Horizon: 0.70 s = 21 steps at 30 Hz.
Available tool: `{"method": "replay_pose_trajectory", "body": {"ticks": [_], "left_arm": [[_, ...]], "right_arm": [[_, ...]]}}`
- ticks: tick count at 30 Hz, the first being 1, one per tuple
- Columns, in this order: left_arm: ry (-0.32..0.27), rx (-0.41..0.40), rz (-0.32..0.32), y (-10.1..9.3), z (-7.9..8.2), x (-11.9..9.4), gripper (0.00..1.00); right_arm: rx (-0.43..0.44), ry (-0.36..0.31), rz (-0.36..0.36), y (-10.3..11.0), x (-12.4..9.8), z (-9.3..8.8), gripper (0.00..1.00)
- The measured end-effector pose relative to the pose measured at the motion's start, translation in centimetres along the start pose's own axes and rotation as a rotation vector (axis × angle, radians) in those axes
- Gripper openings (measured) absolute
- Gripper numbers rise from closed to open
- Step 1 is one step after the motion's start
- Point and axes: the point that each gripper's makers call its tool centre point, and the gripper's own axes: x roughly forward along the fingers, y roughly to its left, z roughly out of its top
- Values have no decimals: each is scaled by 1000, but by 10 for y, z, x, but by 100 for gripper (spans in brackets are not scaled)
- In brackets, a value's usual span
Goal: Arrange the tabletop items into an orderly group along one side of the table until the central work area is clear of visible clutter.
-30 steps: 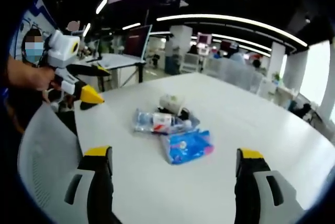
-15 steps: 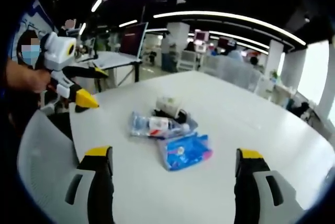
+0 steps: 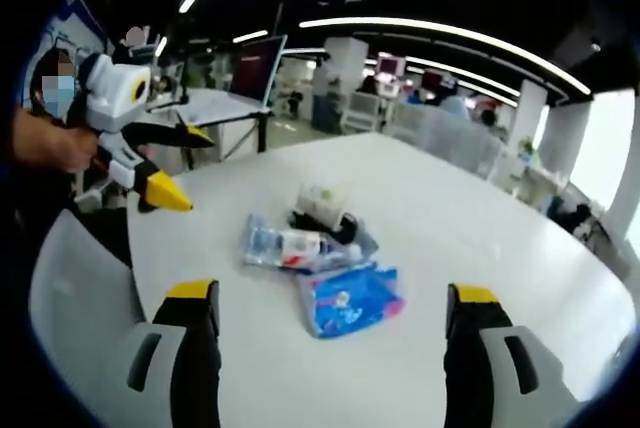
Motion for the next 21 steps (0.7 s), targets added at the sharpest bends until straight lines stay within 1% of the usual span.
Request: {"method": "replay_pose_trajectory", "body": {"ticks": [12, 17, 21], "left_arm": [[3, 8, -51, 2, -2, 10, 89], [-4, 25, -75, 0, -1, 13, 89], [-2, 28, -84, 0, -3, 16, 88]], "right_arm": [[4, 28, -27, 0, 11, 2, 89], [5, 37, -36, 3, 13, 1, 88], [5, 43, -34, 5, 16, 1, 87]]}}
